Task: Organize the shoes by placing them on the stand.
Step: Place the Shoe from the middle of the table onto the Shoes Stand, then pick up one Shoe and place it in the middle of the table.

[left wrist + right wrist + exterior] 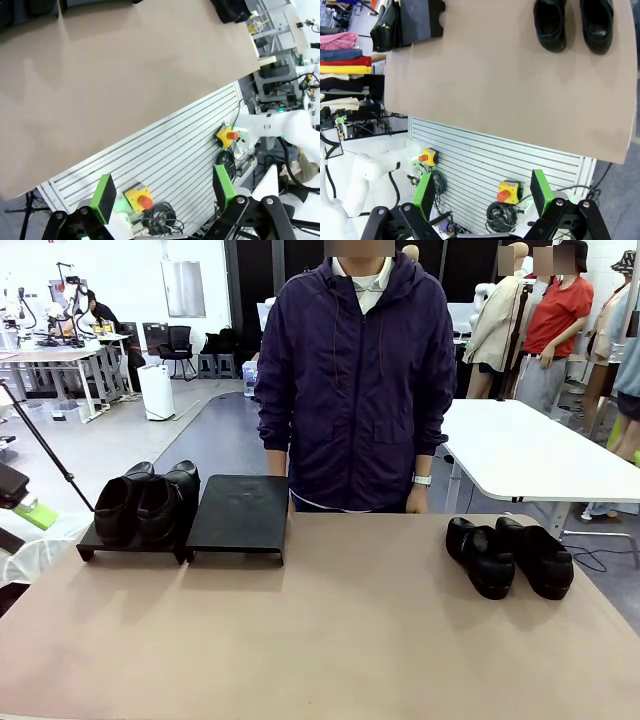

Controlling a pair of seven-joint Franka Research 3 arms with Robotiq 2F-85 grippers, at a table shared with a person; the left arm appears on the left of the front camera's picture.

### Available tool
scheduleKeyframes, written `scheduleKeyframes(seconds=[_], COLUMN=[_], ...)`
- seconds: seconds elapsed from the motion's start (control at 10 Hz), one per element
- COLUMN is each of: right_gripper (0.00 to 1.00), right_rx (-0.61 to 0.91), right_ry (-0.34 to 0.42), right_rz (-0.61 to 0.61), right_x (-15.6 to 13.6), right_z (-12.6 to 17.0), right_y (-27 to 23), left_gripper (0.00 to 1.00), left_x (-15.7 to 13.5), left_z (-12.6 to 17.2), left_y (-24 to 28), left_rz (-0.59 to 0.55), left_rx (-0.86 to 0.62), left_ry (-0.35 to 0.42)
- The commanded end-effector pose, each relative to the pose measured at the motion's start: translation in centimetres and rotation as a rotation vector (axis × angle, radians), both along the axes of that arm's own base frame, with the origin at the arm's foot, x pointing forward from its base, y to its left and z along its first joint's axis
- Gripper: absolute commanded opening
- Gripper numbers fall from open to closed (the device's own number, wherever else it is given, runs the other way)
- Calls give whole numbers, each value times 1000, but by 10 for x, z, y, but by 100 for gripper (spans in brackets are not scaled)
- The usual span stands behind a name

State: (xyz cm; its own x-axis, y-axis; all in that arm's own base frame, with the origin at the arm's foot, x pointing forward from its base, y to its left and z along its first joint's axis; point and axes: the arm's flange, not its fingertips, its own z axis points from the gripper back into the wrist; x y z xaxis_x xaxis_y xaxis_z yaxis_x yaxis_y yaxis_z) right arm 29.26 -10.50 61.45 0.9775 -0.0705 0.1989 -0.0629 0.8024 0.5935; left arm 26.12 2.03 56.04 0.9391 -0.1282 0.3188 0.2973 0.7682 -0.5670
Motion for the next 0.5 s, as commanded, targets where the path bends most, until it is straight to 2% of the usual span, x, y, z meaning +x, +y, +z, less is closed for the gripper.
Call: scheduleKeyframes(seconds=[0.0, 0.4], right_gripper=[100, 100], right_rx=[6, 6], right_ry=[-1, -1], right_rz=[-2, -2], right_x=[0, 0], right_z=[3, 3], right_y=[1, 1], left_gripper=[100, 100], left_x=[-2, -2], left_z=[2, 2], left_y=[5, 5], left_rz=[1, 1], left_rx=[5, 5], left_ry=[6, 6])
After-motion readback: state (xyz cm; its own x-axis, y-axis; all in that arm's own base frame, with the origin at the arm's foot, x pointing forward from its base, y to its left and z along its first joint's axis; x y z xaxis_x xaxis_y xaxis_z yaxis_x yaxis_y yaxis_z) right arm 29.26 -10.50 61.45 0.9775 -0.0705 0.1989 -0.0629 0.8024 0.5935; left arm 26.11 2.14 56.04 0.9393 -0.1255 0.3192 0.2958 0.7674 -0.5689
